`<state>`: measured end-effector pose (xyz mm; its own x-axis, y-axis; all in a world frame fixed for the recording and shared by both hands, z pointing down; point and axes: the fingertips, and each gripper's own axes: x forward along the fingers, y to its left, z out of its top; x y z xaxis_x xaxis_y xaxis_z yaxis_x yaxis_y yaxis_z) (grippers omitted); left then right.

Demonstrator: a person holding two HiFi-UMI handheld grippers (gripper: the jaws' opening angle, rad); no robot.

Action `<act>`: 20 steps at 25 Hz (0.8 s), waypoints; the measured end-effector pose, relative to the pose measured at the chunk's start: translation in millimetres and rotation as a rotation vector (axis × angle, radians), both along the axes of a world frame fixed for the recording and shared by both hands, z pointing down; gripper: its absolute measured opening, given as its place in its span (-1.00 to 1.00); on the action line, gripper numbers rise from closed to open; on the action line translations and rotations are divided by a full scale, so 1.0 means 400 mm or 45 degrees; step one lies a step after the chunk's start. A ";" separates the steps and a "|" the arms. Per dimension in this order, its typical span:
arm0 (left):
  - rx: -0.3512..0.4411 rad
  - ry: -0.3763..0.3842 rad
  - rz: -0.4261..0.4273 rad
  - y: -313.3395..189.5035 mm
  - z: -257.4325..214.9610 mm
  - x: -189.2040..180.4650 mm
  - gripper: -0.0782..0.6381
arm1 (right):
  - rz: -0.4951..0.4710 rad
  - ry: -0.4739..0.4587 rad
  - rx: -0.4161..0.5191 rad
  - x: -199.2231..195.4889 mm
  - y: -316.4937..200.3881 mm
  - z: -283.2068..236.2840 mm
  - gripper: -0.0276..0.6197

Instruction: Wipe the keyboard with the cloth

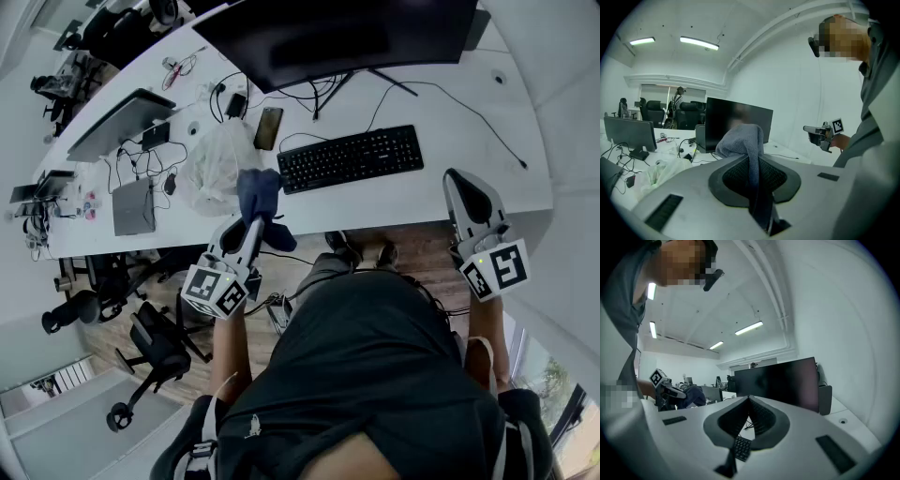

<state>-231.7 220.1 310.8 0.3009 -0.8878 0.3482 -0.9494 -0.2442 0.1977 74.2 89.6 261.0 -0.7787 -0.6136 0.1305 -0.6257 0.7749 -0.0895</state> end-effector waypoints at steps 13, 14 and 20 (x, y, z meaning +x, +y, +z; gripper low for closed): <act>-0.011 -0.024 0.063 -0.147 0.156 -0.215 -0.67 | -0.011 0.001 -0.029 -0.279 -0.069 -0.026 -0.88; -0.030 -0.050 0.072 -0.163 0.189 -0.225 -0.67 | -0.004 0.000 -0.041 -0.294 -0.074 -0.024 -0.88; -0.279 -0.203 0.120 -0.280 0.460 -0.269 -0.67 | 0.012 0.101 -0.165 -0.341 -0.093 0.043 -0.88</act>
<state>-339.1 108.0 494.8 0.3045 -0.7569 0.5782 -0.9479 -0.3006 0.1056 -62.1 52.5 278.2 -0.7569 -0.5950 0.2701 -0.6421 0.7540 -0.1383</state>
